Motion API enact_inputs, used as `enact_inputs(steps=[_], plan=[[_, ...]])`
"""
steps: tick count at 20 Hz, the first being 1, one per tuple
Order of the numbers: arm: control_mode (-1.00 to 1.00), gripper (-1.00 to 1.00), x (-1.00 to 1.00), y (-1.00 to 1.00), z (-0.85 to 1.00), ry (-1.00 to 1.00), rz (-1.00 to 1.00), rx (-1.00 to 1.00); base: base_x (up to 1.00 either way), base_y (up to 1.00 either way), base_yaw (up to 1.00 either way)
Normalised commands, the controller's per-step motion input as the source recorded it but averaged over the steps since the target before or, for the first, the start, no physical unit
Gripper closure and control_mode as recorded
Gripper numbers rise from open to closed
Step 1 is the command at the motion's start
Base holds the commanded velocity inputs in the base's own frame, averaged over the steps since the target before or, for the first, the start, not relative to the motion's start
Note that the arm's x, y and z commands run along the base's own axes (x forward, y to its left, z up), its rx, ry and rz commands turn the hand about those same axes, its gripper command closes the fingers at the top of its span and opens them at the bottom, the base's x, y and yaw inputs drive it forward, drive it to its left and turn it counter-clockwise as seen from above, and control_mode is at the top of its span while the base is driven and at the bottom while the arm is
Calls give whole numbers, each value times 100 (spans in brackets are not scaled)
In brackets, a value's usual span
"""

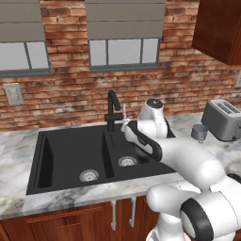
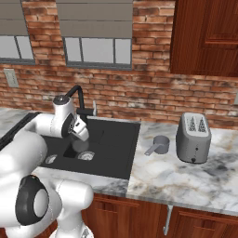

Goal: Move any existing items from the left basin to the right basin for drying. Then move the measuring cup from the counter to the left basin of the sink for washing.

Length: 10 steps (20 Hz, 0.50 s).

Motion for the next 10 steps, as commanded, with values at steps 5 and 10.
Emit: enact_inputs(steps=[5, 10], plan=[[-100, 100, 25, 0, -23, 6, 0, 0, 0, 0, 0], [-100, 100, 17, 0, -20, 4, 0, 0, 0, 0, 0]])
